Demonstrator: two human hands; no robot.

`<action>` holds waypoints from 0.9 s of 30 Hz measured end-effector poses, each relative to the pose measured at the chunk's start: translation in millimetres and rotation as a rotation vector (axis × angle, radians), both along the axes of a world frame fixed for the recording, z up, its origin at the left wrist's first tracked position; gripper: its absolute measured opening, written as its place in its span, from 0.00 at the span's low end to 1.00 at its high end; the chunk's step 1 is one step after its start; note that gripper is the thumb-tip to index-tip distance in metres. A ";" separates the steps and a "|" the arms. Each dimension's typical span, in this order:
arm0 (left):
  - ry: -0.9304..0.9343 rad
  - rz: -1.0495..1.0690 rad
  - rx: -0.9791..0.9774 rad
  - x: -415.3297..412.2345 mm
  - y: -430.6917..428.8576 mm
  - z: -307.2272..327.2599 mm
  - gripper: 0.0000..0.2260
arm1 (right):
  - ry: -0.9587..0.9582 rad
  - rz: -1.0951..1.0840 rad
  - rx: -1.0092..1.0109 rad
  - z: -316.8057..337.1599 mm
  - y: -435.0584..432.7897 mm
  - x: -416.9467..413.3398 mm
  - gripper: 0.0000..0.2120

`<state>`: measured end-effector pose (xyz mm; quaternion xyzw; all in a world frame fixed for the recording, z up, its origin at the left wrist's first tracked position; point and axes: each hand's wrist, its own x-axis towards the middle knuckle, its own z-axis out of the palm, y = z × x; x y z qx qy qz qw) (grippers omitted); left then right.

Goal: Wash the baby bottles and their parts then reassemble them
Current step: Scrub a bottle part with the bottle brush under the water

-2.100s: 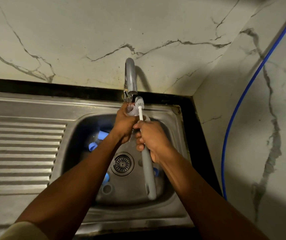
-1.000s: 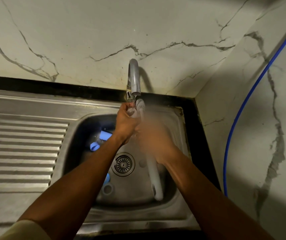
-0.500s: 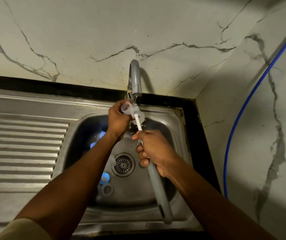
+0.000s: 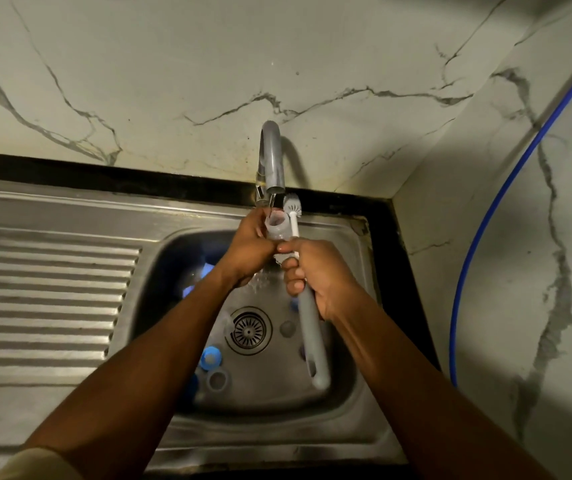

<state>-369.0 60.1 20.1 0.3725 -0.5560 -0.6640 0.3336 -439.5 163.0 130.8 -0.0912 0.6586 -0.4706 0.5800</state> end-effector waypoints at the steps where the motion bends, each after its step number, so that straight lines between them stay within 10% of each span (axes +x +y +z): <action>1: 0.018 0.030 0.034 2.2 -0.7 -1.0 0.24 | 0.032 0.050 -0.003 -0.4 4.4 2.1 0.05; 14: -0.208 0.183 -0.345 0.3 -21.2 -9.6 0.22 | 0.146 0.250 -0.013 -1.1 38.6 -1.1 0.11; 22: -0.197 -0.160 -0.836 3.1 -16.1 1.7 0.18 | -0.299 0.184 0.050 -13.9 10.0 -32.4 0.10; 27: -0.076 0.026 -0.401 7.7 -21.2 -7.9 0.33 | -0.412 0.217 -0.027 -25.9 5.6 -44.8 0.13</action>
